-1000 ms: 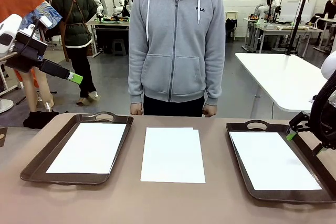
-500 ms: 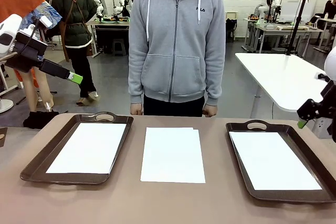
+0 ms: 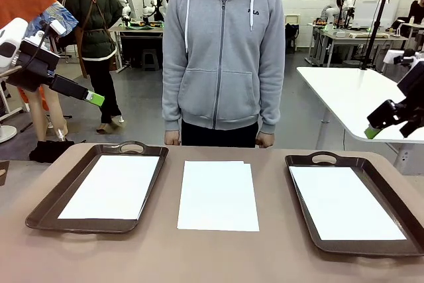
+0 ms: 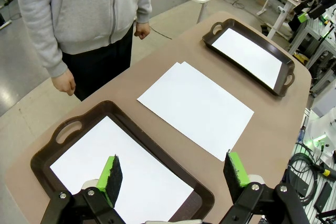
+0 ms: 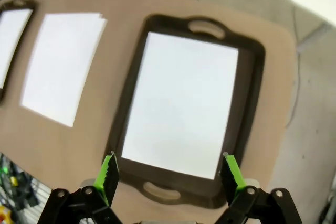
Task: Sort the A4 documents.
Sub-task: Receive the A4 Paper.
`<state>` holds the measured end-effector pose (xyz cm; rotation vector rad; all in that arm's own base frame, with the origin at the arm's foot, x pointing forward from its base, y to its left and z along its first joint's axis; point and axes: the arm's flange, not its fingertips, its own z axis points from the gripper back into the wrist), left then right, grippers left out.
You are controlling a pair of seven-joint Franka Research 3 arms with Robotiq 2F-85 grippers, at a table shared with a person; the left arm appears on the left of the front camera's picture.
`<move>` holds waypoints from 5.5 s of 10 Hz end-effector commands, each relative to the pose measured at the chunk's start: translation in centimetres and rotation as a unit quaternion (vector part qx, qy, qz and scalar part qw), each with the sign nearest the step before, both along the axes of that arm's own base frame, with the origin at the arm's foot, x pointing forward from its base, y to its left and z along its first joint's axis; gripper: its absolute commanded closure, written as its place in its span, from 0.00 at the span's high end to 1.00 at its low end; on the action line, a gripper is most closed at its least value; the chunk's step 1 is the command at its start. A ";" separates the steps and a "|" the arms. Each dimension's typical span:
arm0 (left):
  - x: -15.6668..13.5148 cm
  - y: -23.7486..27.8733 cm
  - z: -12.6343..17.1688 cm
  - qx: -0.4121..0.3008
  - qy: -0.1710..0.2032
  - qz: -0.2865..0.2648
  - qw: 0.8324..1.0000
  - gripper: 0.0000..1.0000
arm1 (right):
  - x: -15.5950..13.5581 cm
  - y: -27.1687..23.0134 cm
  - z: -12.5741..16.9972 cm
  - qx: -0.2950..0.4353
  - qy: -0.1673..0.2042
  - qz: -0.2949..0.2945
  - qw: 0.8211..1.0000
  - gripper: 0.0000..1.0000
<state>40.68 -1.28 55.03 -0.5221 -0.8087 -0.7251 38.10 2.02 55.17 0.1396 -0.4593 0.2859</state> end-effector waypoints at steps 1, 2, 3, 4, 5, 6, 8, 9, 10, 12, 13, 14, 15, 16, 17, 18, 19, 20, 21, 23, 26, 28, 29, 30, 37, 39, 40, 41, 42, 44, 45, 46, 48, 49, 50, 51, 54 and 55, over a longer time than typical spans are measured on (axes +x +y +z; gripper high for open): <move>0.0 0.1 0.0 -0.005 -0.001 -0.001 1.000 1.00 | -0.7 -0.9 2.0 0.037 -0.007 0.077 0.996 1.00; 0.0 0.1 0.0 -0.005 -0.001 -0.001 1.000 1.00 | -1.3 -0.7 3.0 0.044 -0.021 0.110 0.993 1.00; 0.0 0.1 0.0 -0.005 -0.001 -0.001 1.000 1.00 | -2.0 -0.5 3.7 0.051 -0.042 0.153 0.986 1.00; 0.0 0.1 0.0 -0.005 -0.001 -0.001 1.000 1.00 | -2.4 -0.4 3.9 0.054 -0.066 0.181 0.980 1.00; 0.0 0.1 0.0 -0.005 -0.001 -0.001 1.000 1.00 | -2.7 -0.2 3.7 0.062 -0.092 0.201 0.973 1.00; 0.0 0.1 0.0 -0.005 -0.001 -0.001 1.000 1.00 | -2.8 0.0 3.2 0.077 -0.113 0.221 0.966 1.00; 0.0 0.1 0.0 -0.005 -0.001 -0.001 1.000 1.00 | -2.8 0.4 2.5 0.116 -0.143 0.232 0.955 1.00; 0.0 0.1 0.0 -0.005 -0.001 -0.001 1.000 1.00 | -2.7 0.4 2.5 0.134 -0.164 0.236 0.949 1.00; 0.0 0.1 0.0 -0.005 -0.001 -0.001 1.000 1.00 | -2.5 0.5 2.4 0.149 -0.179 0.237 0.943 1.00; 0.0 0.1 0.0 -0.005 -0.001 -0.001 1.000 1.00 | -1.9 0.9 2.1 0.156 -0.178 0.241 0.941 1.00; 0.0 0.1 0.0 -0.005 -0.001 -0.001 1.000 1.00 | -1.8 1.0 2.2 0.156 -0.176 0.242 0.941 1.00; 0.0 0.1 0.0 -0.005 -0.001 -0.001 1.000 1.00 | -1.8 1.1 2.3 0.154 -0.178 0.245 0.941 1.00; 0.0 0.1 0.0 -0.005 -0.001 -0.001 1.000 1.00 | -1.8 1.2 2.3 0.153 -0.178 0.246 0.941 1.00; 0.0 0.1 0.0 -0.005 -0.001 -0.001 1.000 1.00 | -1.6 1.2 2.3 0.153 -0.175 0.244 0.941 1.00; 0.0 0.1 0.0 -0.005 -0.001 -0.001 1.000 1.00 | -1.5 1.2 2.3 0.152 -0.170 0.243 0.943 1.00; 0.0 0.1 0.0 -0.005 -0.001 -0.001 1.000 1.00 | -1.6 1.2 2.2 0.152 -0.169 0.243 0.943 1.00; 0.0 0.1 0.0 -0.005 -0.001 -0.001 1.000 1.00 | -1.5 1.1 2.2 0.154 -0.169 0.241 0.943 1.00; 0.0 0.1 0.0 -0.005 -0.001 -0.001 1.000 1.00 | -1.5 1.0 2.1 0.158 -0.167 0.237 0.944 1.00; 0.0 0.1 0.0 -0.005 -0.001 -0.001 1.000 1.00 | -1.5 0.6 1.9 0.157 -0.167 0.226 0.947 1.00; 0.0 0.1 0.0 -0.005 -0.001 -0.001 1.000 1.00 | -2.0 1.0 2.5 0.146 -0.160 0.235 0.947 1.00; 0.0 0.1 0.0 -0.005 -0.001 -0.001 1.000 1.00 | -2.0 1.0 2.5 0.146 -0.160 0.235 0.947 1.00; 0.0 0.1 0.0 -0.005 -0.001 -0.001 1.000 1.00 | -2.0 1.0 2.5 0.146 -0.160 0.235 0.947 1.00; 0.0 0.1 0.0 -0.005 -0.001 -0.001 1.000 1.00 | -2.0 1.0 2.5 0.146 -0.160 0.235 0.947 1.00; 0.0 0.1 0.0 -0.005 -0.001 -0.001 1.000 1.00 | -2.0 1.0 2.5 0.146 -0.160 0.235 0.947 1.00; 0.0 0.1 0.0 -0.005 -0.001 -0.001 1.000 1.00 | -2.0 1.0 2.5 0.146 -0.160 0.235 0.947 1.00; 0.0 0.1 0.0 -0.005 -0.001 -0.001 1.000 1.00 | -2.0 1.0 2.5 0.146 -0.160 0.235 0.947 1.00; 0.0 0.1 0.0 -0.005 -0.001 -0.001 1.000 1.00 | -2.0 1.0 2.5 0.146 -0.160 0.235 0.947 1.00; 0.0 0.1 0.0 -0.005 -0.001 -0.001 1.000 1.00 | -2.0 1.0 2.5 0.146 -0.160 0.235 0.947 1.00; 0.0 0.1 0.0 -0.005 -0.001 -0.001 1.000 1.00 | -2.0 1.0 2.5 0.146 -0.160 0.235 0.947 1.00; 0.0 0.1 0.0 -0.005 -0.001 -0.001 1.000 1.00 | -2.0 1.0 2.5 0.146 -0.160 0.235 0.947 1.00; 0.0 0.1 0.0 -0.005 -0.001 -0.001 1.000 1.00 | -2.0 1.0 2.5 0.146 -0.160 0.235 0.947 1.00; 0.0 0.1 0.0 -0.005 -0.001 -0.001 1.000 1.00 | -2.0 1.0 2.5 0.146 -0.160 0.235 0.947 1.00; 0.0 0.1 0.0 -0.005 -0.001 -0.001 1.000 1.00 | -2.0 1.0 2.5 0.146 -0.160 0.235 0.947 1.00; 0.0 0.1 0.0 -0.005 -0.001 -0.001 1.000 1.00 | -2.0 1.0 2.5 0.146 -0.160 0.235 0.947 1.00; 0.0 0.1 0.0 -0.005 -0.001 -0.001 1.000 1.00 | -2.0 1.0 2.5 0.146 -0.160 0.235 0.947 1.00; 0.0 0.1 0.0 -0.005 -0.001 -0.001 1.000 1.00 | -2.0 1.0 2.5 0.146 -0.160 0.235 0.947 1.00; 0.0 0.1 0.0 -0.005 -0.001 -0.001 1.000 1.00 | -2.0 1.0 2.5 0.146 -0.160 0.235 0.947 1.00; 0.0 0.1 0.0 -0.005 -0.001 -0.001 1.000 1.00 | -2.0 1.0 2.5 0.146 -0.160 0.235 0.947 1.00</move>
